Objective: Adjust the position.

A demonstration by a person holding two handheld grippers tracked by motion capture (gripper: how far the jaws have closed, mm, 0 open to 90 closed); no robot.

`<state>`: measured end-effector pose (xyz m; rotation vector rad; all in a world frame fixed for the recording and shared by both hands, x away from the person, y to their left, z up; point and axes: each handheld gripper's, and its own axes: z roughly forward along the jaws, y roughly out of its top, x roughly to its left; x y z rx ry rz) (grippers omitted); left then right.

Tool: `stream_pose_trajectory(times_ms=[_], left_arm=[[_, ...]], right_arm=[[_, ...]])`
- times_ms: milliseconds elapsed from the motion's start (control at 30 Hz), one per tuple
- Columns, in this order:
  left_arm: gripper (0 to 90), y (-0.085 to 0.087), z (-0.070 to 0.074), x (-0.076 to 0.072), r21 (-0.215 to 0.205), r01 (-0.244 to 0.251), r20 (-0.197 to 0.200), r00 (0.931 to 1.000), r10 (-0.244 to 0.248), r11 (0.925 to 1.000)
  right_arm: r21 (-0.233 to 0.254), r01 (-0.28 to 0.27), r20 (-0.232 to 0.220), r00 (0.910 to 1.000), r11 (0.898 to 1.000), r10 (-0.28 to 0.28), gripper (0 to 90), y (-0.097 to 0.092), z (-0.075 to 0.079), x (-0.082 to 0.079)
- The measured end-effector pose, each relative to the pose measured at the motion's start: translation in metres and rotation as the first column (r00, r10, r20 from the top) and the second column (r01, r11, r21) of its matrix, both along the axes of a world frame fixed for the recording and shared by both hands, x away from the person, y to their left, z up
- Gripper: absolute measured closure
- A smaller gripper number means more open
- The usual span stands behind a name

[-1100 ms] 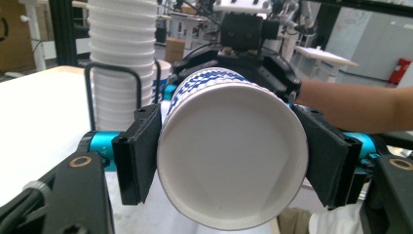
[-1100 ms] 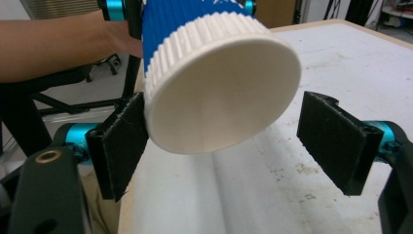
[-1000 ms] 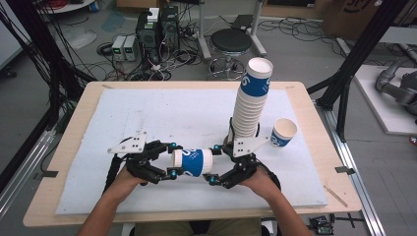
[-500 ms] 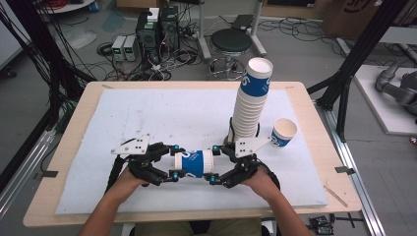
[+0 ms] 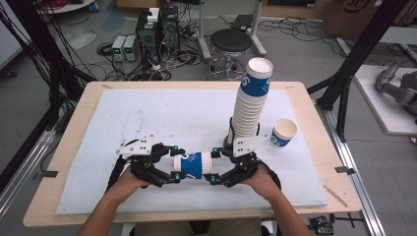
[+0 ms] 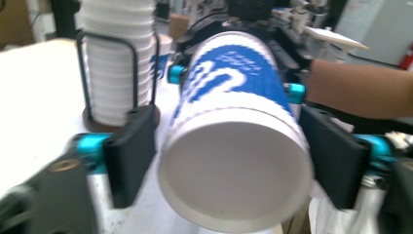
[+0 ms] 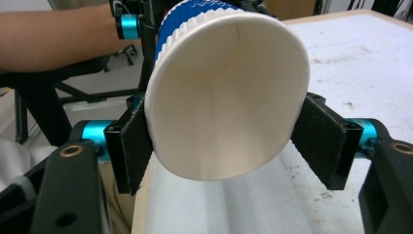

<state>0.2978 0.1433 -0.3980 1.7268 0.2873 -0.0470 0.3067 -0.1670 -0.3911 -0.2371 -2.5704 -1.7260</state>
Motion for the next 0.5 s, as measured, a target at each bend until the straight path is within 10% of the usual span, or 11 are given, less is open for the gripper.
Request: stream_pose_trajectory(times_ms=[500], left_arm=[[16.3, 0.011, 0.007, -0.002, 0.075, -0.057, 0.009, 0.9983, 0.057, 0.9955]], right_arm=[[-0.067, 0.04, 0.029, 0.9988, 0.997, -0.038, 27.8, -0.005, 0.004, 0.0]])
